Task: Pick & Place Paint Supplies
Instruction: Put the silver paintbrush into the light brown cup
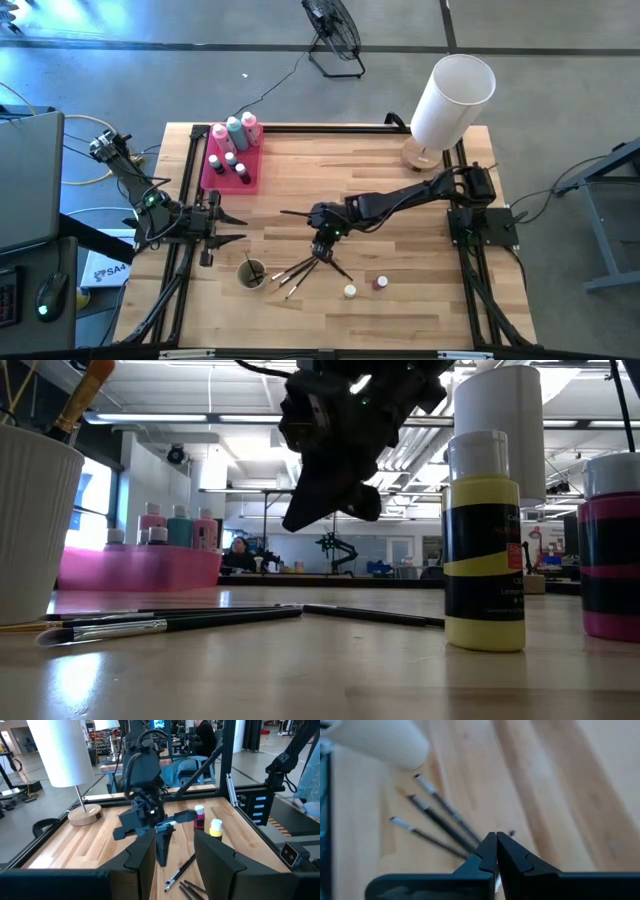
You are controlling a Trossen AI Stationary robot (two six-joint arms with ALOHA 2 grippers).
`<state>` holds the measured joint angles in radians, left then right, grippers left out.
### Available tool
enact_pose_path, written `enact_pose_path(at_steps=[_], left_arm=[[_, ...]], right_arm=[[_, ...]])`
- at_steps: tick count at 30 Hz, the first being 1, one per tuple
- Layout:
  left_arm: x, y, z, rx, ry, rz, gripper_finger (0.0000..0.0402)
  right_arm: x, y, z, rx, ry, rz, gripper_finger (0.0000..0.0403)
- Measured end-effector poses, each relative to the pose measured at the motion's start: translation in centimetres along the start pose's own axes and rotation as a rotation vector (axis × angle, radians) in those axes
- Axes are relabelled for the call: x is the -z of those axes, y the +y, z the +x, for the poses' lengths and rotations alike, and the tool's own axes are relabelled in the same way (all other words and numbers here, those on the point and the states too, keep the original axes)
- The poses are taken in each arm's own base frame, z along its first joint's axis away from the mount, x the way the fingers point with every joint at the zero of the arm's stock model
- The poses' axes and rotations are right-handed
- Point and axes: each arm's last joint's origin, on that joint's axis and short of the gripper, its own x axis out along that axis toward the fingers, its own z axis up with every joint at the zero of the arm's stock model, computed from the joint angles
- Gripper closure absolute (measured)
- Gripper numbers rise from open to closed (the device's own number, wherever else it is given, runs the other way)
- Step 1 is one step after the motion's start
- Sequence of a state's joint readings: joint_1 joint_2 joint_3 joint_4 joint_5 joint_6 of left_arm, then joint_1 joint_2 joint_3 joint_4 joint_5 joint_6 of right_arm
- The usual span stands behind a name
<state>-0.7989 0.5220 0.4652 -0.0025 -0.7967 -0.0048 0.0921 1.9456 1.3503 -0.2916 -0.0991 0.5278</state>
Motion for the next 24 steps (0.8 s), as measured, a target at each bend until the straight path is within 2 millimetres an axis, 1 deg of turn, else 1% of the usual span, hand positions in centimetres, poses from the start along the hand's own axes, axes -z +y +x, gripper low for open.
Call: enact_pose_path(at_steps=[5, 11, 13, 16, 19, 22, 24], left_arm=[[0.0, 0.0, 0.0, 0.000, 0.000, 0.000, 0.0270], [0.0, 0.0, 0.0, -0.001, 0.000, 0.000, 0.0270], [0.0, 0.0, 0.0, -0.003, -0.001, 0.000, 0.0270], [0.0, 0.0, 0.0, -0.006, -0.001, 0.000, 0.0270], [0.0, 0.0, 0.0, -0.007, -0.001, 0.004, 0.0270], [0.0, 0.0, 0.0, -0.008, -0.001, 0.006, 0.0270], [0.0, 0.0, 0.0, -0.010, -0.001, 0.007, 0.0270]], right_arm=[[0.4, -0.6, 0.9, 0.083, -0.001, 0.008, 0.0400], [1.3, -1.4, 1.9, 0.176, 0.046, 0.047, 0.0399], [1.3, -1.4, 2.3, 0.167, 0.039, 0.026, 0.0395], [1.6, -1.3, 2.6, 0.170, 0.055, -0.007, 0.0378], [2.0, -1.0, 2.9, 0.162, 0.067, -0.025, 0.0349], [2.1, -0.6, 3.0, 0.108, 0.089, -0.029, 0.0320], [2.3, -0.4, 3.0, 0.072, 0.114, -0.019, 0.0313]])
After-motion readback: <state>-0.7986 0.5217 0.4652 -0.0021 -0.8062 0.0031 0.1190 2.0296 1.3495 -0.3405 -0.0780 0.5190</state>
